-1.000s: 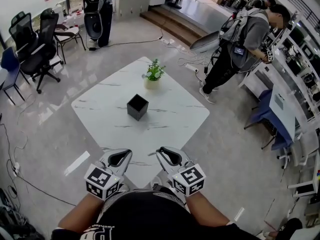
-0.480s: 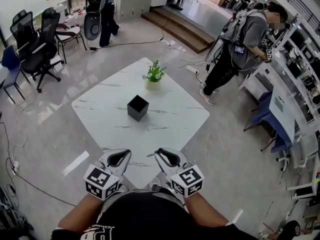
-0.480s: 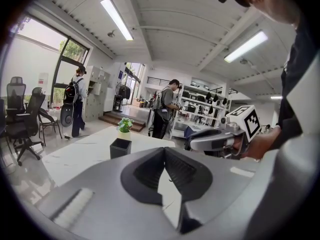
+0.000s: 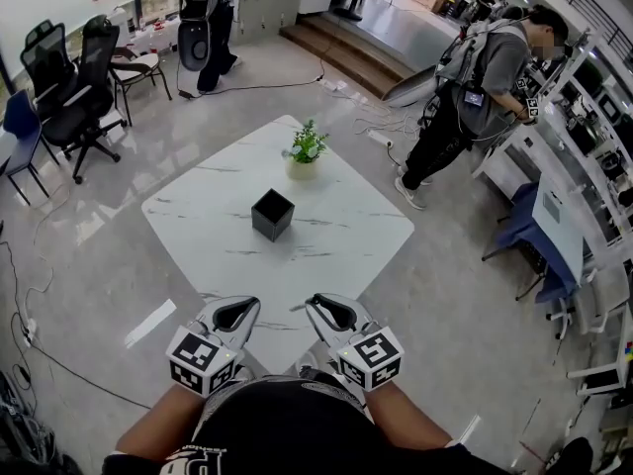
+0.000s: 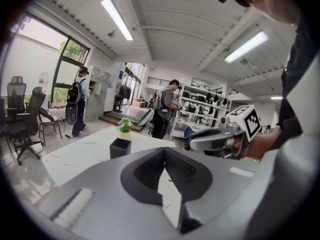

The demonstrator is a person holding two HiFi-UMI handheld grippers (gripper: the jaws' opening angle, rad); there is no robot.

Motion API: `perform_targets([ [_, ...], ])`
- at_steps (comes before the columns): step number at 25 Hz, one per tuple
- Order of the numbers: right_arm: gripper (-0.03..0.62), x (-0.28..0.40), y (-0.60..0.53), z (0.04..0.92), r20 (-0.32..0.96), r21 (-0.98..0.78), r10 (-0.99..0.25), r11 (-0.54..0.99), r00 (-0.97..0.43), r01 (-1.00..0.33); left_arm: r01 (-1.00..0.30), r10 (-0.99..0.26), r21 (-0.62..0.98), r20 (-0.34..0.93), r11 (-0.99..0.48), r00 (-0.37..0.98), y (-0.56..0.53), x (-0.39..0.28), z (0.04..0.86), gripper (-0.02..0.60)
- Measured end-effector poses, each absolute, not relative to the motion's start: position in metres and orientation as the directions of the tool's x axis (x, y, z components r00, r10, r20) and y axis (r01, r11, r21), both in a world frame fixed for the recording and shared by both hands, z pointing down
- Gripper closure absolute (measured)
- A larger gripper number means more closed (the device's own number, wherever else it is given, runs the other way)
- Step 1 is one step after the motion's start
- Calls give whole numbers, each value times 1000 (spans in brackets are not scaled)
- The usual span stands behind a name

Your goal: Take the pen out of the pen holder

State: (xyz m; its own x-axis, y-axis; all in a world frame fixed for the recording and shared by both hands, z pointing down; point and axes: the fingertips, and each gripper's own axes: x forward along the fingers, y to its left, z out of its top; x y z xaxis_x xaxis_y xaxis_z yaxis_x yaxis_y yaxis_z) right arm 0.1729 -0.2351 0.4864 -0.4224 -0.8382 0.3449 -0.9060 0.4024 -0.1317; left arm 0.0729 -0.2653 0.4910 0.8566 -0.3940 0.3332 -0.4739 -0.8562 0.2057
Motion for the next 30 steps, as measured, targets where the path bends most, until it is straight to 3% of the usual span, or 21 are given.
perform_targets([
  [30,525,176,-237,488,355,-134,-824,422,-441,-897,-474,-394,201,336,-857,855,-265,80,490,525],
])
